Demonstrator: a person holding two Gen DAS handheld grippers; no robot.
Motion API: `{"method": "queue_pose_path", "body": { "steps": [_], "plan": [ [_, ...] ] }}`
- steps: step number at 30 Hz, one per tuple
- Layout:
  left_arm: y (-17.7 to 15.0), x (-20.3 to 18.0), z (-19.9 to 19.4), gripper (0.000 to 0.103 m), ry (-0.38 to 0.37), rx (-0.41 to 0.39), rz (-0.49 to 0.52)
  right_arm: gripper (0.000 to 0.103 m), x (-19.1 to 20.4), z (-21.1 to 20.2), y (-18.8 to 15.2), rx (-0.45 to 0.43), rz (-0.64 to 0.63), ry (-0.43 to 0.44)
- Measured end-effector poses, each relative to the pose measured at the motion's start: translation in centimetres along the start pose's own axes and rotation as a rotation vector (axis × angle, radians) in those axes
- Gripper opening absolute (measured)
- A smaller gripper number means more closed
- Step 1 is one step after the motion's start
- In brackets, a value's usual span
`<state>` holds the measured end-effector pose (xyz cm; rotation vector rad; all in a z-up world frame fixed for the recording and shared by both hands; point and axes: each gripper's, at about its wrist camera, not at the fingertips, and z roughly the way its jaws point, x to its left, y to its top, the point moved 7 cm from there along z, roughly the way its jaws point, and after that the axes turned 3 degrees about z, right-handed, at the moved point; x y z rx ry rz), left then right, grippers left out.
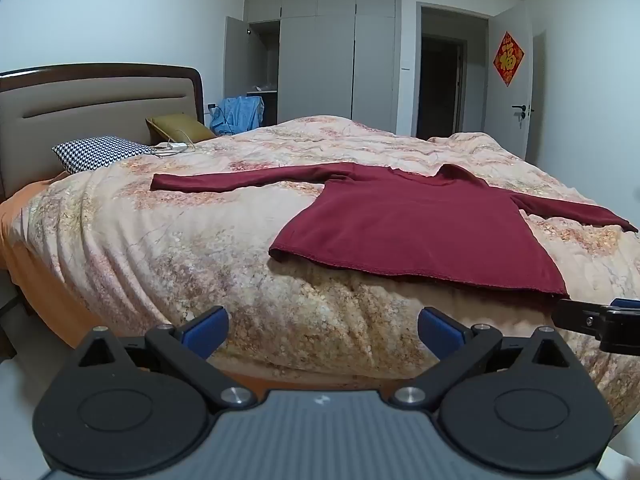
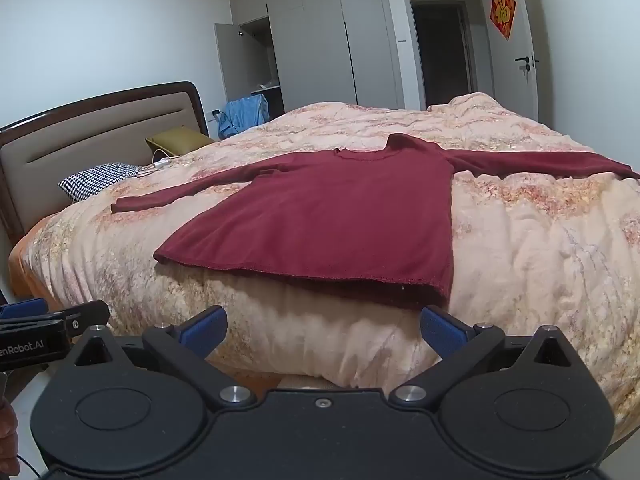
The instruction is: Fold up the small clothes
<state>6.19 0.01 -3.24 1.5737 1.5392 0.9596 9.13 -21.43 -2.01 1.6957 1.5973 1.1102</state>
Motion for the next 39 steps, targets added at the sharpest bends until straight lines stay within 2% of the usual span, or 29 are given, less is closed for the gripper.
{"method": "queue_pose_path", "body": {
  "steps": [9, 39],
  "plan": [
    [0.10, 0.06, -0.28, 0.103, 0.000, -0.018, 0.002, 0.103, -0.17, 0.51, 0.10, -0.006, 0.000, -0.004],
    [-0.33, -0.22, -0.24, 0.103, 0.001, -0.001, 0.007, 0.103, -0.04, 0.13, 0.04, -0.007, 0.000, 0.004]
  ]
}}
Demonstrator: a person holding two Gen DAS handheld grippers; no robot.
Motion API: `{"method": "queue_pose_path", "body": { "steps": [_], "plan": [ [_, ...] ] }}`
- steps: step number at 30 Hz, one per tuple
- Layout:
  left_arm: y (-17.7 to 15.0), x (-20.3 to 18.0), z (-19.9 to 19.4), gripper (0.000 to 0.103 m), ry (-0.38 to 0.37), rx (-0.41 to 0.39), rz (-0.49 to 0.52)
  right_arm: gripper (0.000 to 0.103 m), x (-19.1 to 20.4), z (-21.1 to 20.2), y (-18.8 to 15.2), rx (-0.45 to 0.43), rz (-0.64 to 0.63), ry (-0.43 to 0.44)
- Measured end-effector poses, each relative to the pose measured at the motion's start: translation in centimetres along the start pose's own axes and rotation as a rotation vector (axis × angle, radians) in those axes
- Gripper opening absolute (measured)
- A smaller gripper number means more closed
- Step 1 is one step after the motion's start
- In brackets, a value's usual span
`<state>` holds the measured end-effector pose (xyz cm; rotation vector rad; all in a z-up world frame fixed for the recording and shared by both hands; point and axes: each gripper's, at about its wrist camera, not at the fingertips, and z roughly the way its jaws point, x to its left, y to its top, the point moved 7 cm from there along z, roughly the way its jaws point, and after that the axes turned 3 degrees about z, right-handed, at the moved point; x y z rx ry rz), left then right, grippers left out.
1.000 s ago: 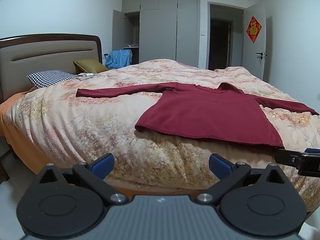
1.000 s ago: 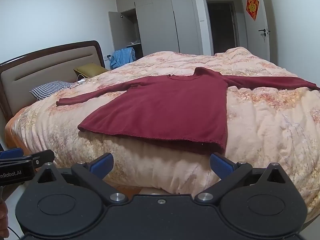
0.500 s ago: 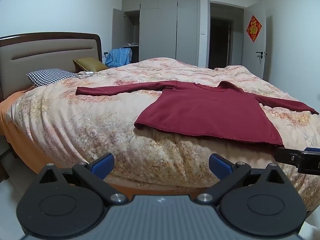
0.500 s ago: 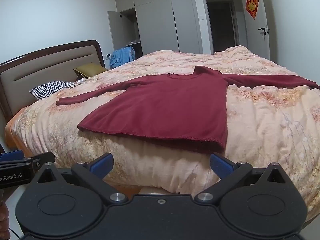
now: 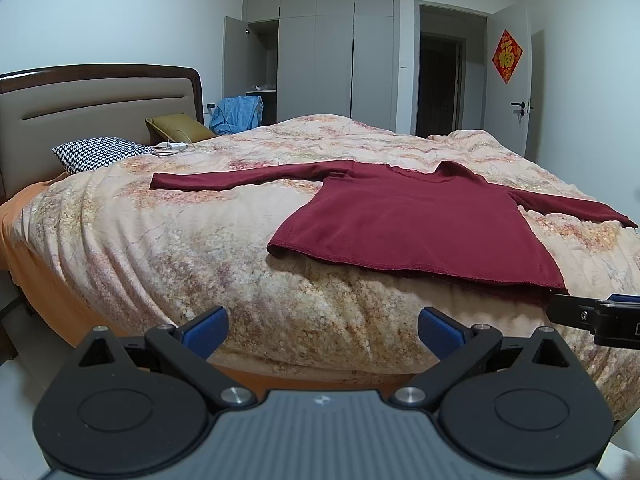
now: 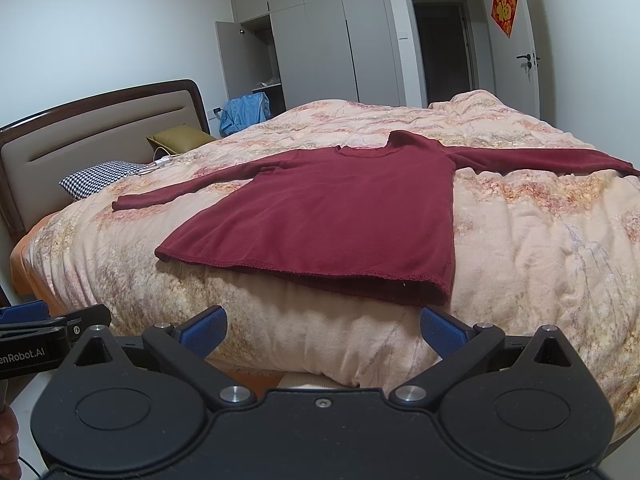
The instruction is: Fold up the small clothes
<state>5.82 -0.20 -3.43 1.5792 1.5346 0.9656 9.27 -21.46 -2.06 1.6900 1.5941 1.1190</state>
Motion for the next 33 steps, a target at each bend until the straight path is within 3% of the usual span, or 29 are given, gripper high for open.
{"method": "queue_pose_path", "body": {
  "steps": [33],
  "plan": [
    [-0.25, -0.27, 0.10, 0.103, 0.001, 0.005, 0.002, 0.103, -0.08, 0.11, -0.03, 0.003, 0.002, 0.000]
  ]
}}
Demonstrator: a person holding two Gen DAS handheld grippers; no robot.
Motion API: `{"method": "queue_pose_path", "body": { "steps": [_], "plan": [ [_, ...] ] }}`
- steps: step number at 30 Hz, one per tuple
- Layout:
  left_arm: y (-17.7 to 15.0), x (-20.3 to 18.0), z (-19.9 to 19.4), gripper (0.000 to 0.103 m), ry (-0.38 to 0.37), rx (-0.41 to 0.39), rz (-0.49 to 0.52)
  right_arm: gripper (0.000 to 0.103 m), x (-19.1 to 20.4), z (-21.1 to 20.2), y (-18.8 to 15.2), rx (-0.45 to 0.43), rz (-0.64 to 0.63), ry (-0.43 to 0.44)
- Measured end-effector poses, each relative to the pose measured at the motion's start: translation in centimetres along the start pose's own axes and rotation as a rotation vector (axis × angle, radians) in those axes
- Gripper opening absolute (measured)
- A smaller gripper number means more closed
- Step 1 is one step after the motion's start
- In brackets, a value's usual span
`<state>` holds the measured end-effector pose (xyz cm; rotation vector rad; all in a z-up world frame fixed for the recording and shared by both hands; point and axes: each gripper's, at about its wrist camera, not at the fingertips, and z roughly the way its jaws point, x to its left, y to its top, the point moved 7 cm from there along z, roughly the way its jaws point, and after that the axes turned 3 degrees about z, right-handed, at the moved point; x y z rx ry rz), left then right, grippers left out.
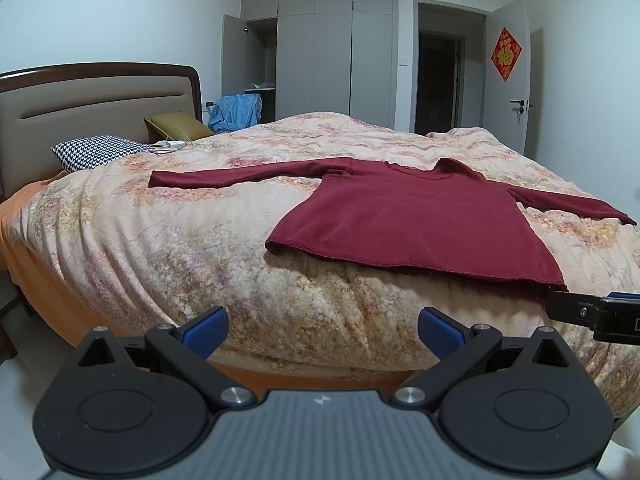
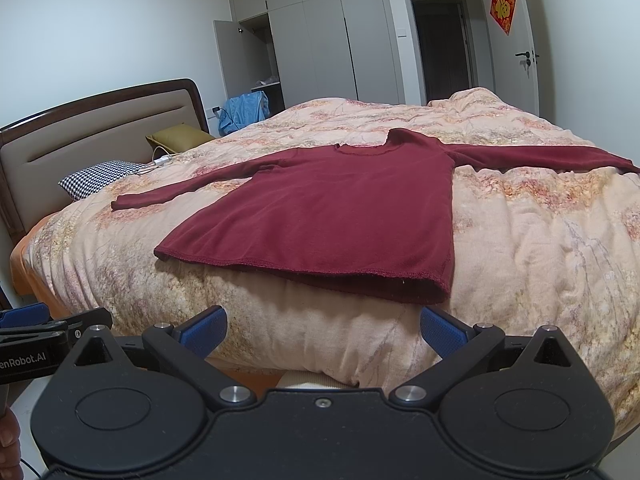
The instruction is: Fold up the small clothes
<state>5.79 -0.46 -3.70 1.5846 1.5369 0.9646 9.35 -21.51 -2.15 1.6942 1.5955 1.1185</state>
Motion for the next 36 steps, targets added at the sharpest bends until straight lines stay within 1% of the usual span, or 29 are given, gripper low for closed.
{"method": "queue_pose_path", "body": {
  "steps": [10, 15, 19, 23, 25, 27, 30, 34, 36],
  "plan": [
    [-0.1, -0.1, 0.1, 0.103, -0.001, 0.005, 0.003, 0.103, -0.2, 0.2, -0.3, 0.002, 0.008, -0.002],
    [-0.2, -0.5, 0.6, 0.103, -0.007, 0.035, 0.013, 0.103, -0.6, 0.4, -0.2, 0.016, 0.048, -0.004],
    [0.5, -0.5, 1.4, 0.103, -0.022, 0.065, 0.020, 0.103, -1.5, 0.5, 0.2, 0.013, 0.098, -0.002],
    [1.6, -1.1, 2.7, 0.103, -0.012, 0.081, 0.058, 0.103, -3.1, 1.3, 0.9, 0.017, 0.140, -0.014],
    [2.3, -1.5, 3.6, 0.103, -0.009, 0.089, 0.068, 0.103, -4.1, 2.0, 1.7, -0.002, 0.148, -0.013],
    [3.4, -1.9, 5.0, 0.103, -0.015, 0.106, 0.070, 0.103, -5.5, 3.0, 3.2, -0.036, 0.152, -0.013],
    [5.6, -3.0, 7.8, 0.103, -0.036, 0.121, 0.072, 0.103, -8.8, 4.6, 6.4, -0.127, 0.162, -0.040],
    [10.0, -5.5, 12.4, 0.103, -0.061, 0.098, 0.080, 0.103, -15.6, 7.4, 11.0, -0.217, 0.179, -0.117],
    [12.2, -7.3, 15.2, 0.103, -0.081, 0.077, 0.090, 0.103, -19.5, 9.0, 12.9, -0.233, 0.195, -0.159]
  ]
}}
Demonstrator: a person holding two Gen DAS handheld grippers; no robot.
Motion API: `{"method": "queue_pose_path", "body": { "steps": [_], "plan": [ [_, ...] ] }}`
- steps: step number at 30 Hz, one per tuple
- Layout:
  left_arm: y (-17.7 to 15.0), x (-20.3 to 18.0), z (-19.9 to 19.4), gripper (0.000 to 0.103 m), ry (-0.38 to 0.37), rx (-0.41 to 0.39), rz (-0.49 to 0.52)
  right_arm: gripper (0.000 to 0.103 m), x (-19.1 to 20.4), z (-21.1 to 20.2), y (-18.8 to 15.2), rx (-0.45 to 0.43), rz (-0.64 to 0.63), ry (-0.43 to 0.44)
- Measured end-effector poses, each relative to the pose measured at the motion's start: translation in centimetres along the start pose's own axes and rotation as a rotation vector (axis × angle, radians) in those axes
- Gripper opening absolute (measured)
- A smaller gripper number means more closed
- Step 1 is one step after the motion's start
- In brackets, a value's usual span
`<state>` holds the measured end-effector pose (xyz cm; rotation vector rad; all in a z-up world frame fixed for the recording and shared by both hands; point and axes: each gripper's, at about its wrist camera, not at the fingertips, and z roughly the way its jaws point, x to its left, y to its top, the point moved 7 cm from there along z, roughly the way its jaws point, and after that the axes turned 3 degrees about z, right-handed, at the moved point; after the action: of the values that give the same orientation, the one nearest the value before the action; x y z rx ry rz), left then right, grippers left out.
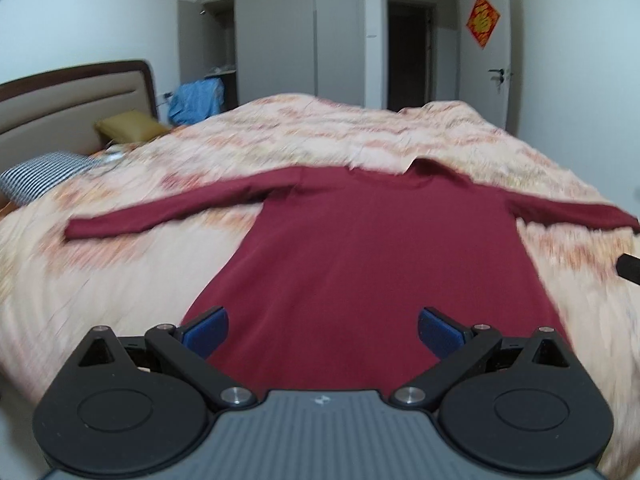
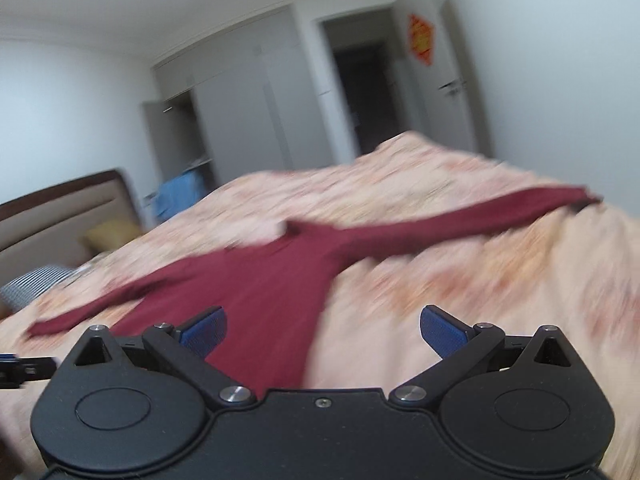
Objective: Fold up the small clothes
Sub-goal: 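Grasp the sweater sleeve cuff with the right gripper and lift it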
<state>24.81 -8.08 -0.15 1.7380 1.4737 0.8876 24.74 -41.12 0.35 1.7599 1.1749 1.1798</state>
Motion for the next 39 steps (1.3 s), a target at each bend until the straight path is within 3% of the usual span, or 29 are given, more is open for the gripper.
{"method": "queue_pose_path", "body": {
  "steps": [4, 13, 19, 21, 24, 26, 27, 33, 39],
  "plan": [
    [3.9, -3.3, 5.9, 0.103, -0.049, -0.024, 0.017, 0.103, -8.4, 4.5, 3.3, -0.029, 0.091, -0.163],
    [8.3, -10.4, 17.8, 0.103, -0.157, -0.006, 0.038, 0.102, -23.9, 11.1, 8.5, -0.120, 0.321, -0.338],
    [8.4, -12.9, 22.4, 0.103, -0.165, 0.042, 0.041, 0.084, -30.7, 14.5, 9.1, -0.128, 0.551, -0.425],
    [8.1, -13.1, 23.4, 0.103, -0.161, 0.058, 0.037, 0.077, -31.9, 15.6, 9.1, -0.131, 0.595, -0.449],
    [7.9, -13.1, 24.4, 0.103, -0.157, 0.080, 0.032, 0.048, -33.2, 16.5, 9.3, -0.142, 0.624, -0.489],
    [7.7, -12.8, 24.6, 0.103, -0.157, 0.093, 0.031, 0.010, -33.8, 16.7, 9.4, -0.138, 0.642, -0.499],
    [7.6, -12.9, 24.8, 0.103, -0.158, 0.096, 0.033, 0.004, -34.0, 16.6, 9.5, -0.135, 0.657, -0.489],
    [8.7, -13.2, 25.2, 0.103, -0.193, 0.095, 0.037, 0.004, -32.4, 10.5, 9.6, -0.148, 0.647, -0.430],
    [12.7, -16.0, 27.3, 0.103, -0.290, 0.053, 0.051, 0.004, -32.3, 7.6, 6.6, -0.091, 0.685, -0.425]
  ]
}}
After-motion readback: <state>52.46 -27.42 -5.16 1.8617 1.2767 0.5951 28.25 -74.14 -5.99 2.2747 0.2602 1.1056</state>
